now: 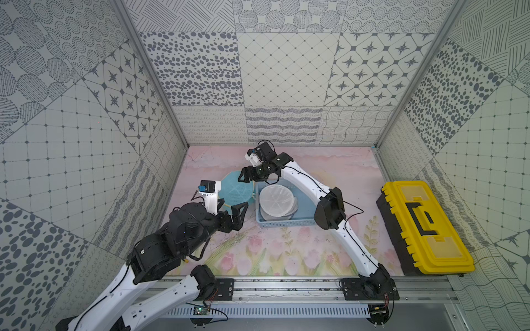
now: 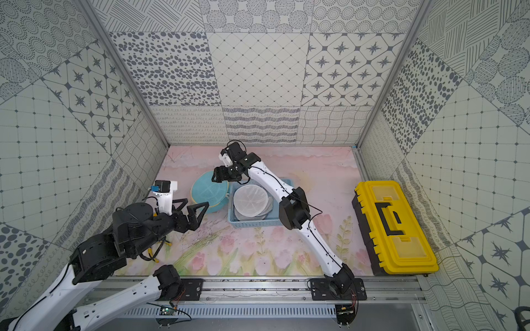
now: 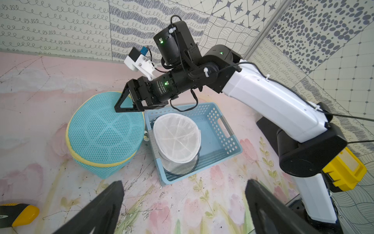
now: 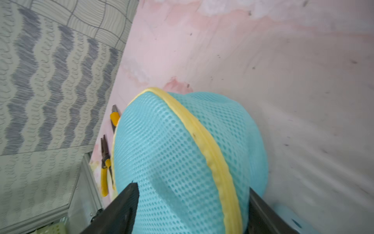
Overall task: Turn the laundry bag inside out
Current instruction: Place the laundry bag at the center of the board.
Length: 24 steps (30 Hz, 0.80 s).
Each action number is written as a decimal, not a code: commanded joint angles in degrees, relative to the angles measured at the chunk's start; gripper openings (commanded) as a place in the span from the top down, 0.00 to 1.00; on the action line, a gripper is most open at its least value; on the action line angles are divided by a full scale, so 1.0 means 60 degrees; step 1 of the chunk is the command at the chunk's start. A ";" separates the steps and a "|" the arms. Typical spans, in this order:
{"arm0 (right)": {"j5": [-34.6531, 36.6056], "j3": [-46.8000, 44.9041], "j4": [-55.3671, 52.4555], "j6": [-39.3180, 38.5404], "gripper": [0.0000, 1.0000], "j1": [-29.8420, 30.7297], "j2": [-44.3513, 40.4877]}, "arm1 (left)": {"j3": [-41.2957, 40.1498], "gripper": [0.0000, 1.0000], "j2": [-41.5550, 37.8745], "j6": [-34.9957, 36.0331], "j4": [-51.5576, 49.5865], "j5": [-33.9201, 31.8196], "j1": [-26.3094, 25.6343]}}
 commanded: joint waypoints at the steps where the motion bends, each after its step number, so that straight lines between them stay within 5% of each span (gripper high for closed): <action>1: 0.1741 -0.0086 -0.0285 -0.0784 0.19 0.0125 -0.1351 | -0.0116 0.01 0.0217 -0.0505 0.0104 -0.0070 0.0085; 5: 0.2194 -0.1973 0.0369 -0.1069 0.19 0.0125 -0.3061 | -0.0320 0.01 0.0271 -0.0692 0.0242 -0.0104 0.0093; 14: 0.1799 -1.0508 0.3628 0.0532 0.22 -0.0565 -0.7483 | -0.0909 0.06 0.0506 -0.1010 0.0182 0.0233 0.0099; 18: 0.1648 -1.2398 0.4078 0.0929 0.24 -0.1195 -0.8133 | -0.1045 0.06 0.0814 -0.1086 0.0146 0.0509 0.0093; 24: 0.1792 -1.3085 0.4068 0.0842 0.26 -0.1460 -0.8069 | -0.1236 0.07 0.0901 -0.1219 0.0276 0.0738 0.0091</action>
